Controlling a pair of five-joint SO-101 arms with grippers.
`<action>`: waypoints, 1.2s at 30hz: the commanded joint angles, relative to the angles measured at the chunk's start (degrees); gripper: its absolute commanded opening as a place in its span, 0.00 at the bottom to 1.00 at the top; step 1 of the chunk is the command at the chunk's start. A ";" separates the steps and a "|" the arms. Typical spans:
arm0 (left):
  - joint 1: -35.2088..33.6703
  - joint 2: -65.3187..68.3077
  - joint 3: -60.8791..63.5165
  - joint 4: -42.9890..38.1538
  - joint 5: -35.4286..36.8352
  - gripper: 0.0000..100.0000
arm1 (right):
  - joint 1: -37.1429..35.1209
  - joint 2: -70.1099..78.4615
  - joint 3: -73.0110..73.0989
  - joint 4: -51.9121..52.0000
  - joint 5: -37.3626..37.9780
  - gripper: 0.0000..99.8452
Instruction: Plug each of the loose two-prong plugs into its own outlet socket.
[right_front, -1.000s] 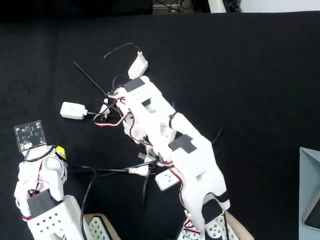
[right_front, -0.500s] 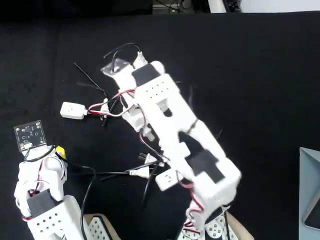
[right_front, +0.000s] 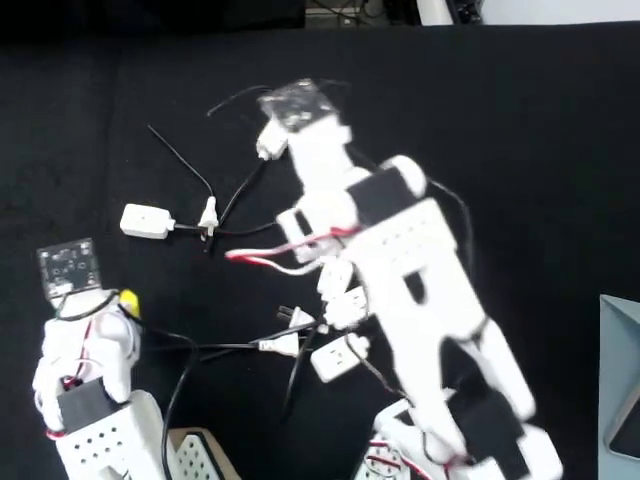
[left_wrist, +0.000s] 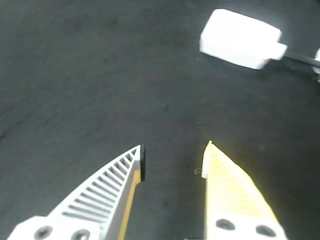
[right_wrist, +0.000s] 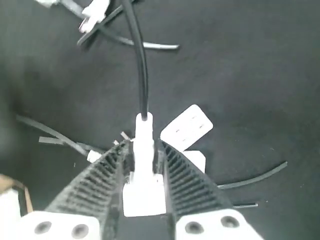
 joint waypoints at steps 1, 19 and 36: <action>3.82 -0.53 -1.54 -1.49 0.00 0.21 | 3.78 -14.55 12.70 -9.58 -2.99 0.01; 25.10 25.23 -32.48 10.73 -5.27 0.25 | 28.22 -59.12 53.93 -28.92 -6.33 0.01; 51.12 83.43 -64.04 -0.35 13.45 0.29 | 40.18 -59.21 54.99 -32.97 -8.79 0.01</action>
